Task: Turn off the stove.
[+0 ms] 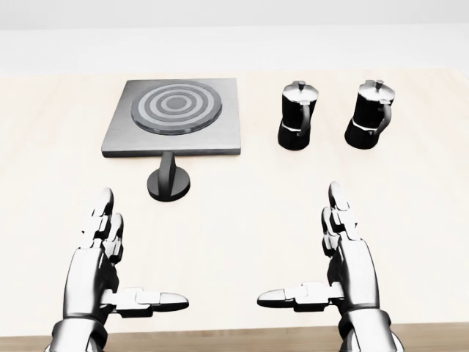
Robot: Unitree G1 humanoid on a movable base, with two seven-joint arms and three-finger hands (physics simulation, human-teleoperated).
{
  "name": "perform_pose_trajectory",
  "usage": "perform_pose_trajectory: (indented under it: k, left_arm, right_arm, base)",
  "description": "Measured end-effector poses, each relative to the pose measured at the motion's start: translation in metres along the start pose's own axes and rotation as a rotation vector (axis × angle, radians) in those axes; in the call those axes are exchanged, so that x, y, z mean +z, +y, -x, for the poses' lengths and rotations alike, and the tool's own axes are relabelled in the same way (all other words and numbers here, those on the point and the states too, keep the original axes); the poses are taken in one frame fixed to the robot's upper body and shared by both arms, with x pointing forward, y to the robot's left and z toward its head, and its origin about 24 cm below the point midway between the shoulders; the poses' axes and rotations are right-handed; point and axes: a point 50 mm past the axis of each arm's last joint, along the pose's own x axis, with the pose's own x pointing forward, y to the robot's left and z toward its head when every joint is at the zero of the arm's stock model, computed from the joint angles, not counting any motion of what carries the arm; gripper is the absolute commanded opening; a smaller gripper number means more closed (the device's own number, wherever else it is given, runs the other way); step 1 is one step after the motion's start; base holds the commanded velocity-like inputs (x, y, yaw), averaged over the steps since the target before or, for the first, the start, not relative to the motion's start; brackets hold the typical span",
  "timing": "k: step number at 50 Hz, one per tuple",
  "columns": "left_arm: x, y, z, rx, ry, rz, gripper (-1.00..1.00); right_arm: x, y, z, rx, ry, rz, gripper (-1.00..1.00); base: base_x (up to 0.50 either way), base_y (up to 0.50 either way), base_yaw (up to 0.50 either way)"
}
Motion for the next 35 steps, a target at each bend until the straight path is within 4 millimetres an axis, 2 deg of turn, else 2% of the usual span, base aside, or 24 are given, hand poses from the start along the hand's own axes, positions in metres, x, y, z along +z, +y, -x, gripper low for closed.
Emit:
perform_pose_trajectory:
  k: [35]
  left_arm:
    - [-0.0001, 0.0064, 0.0007, 0.002, -0.008, 0.0, 1.0]
  right_arm:
    - [0.0011, -0.0033, -0.001, 0.017, 0.008, 0.034, 1.0]
  base:
    - [0.0, 0.0, 0.0]
